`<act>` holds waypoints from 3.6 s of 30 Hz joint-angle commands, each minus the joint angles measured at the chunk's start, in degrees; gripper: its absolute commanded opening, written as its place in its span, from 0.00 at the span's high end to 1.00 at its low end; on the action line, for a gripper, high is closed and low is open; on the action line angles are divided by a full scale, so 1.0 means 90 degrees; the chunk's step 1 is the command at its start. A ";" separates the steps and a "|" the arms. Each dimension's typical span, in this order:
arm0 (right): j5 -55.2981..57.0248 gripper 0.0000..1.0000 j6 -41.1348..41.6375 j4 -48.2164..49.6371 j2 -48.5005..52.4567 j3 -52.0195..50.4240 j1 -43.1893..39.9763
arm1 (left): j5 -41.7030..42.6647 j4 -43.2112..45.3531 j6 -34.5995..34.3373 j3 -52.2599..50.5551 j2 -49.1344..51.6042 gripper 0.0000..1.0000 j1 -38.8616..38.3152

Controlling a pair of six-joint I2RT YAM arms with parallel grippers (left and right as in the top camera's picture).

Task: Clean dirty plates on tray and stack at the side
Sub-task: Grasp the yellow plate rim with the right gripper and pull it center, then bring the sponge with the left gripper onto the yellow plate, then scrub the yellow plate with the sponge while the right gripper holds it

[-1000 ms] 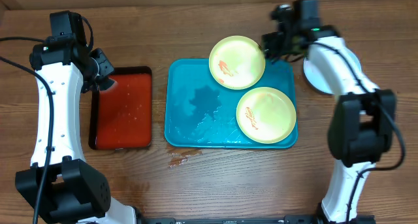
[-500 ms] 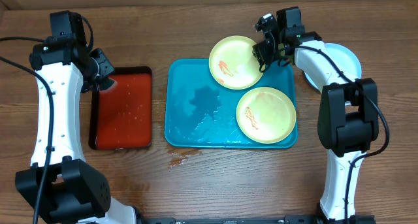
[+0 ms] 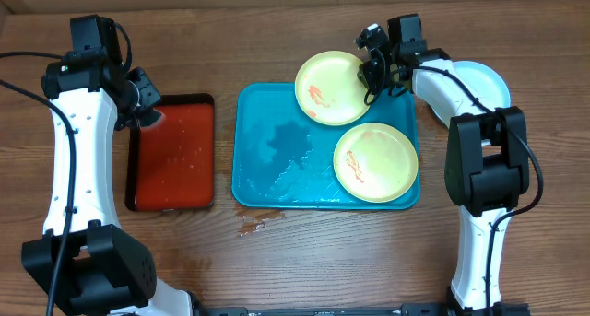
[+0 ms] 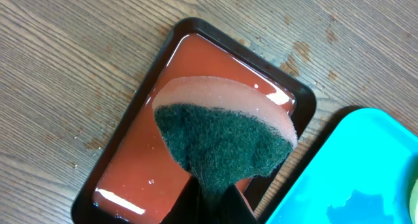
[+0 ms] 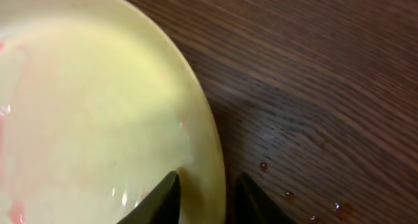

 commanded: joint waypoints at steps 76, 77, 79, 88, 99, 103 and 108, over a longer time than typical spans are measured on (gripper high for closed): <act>0.0073 0.96 0.3847 -0.2404 -0.0051 0.0024 0.1605 | -0.1095 0.0561 -0.0233 0.0527 0.3084 0.96 -0.3036; 0.0073 0.96 0.3847 -0.2397 -0.0051 0.0024 0.1605 | -0.0935 0.0508 -0.0233 0.0661 0.3084 0.96 -0.3031; 0.0073 0.96 0.3847 -0.2399 -0.0051 0.0024 0.1603 | -0.0758 0.0350 -0.0236 0.0930 0.3084 0.96 -0.3033; 0.0073 0.96 0.3847 -0.2300 -0.0051 -0.0053 0.1605 | 0.1698 0.0452 -0.0010 0.1353 0.3160 0.95 -0.3082; 0.0073 0.96 0.3847 -0.2256 -0.0049 -0.0053 0.1603 | 0.0471 0.0435 0.0172 0.0950 0.3815 0.96 -0.3315; 0.0073 0.96 0.3847 -0.2256 -0.0049 -0.0053 0.1603 | -0.0636 0.0287 0.0121 0.0954 0.3806 0.96 -0.3196; 0.0085 0.96 0.3844 -0.2251 -0.0049 -0.0053 0.1603 | -0.1654 -0.0172 -0.0177 0.1076 0.3789 0.96 -0.2951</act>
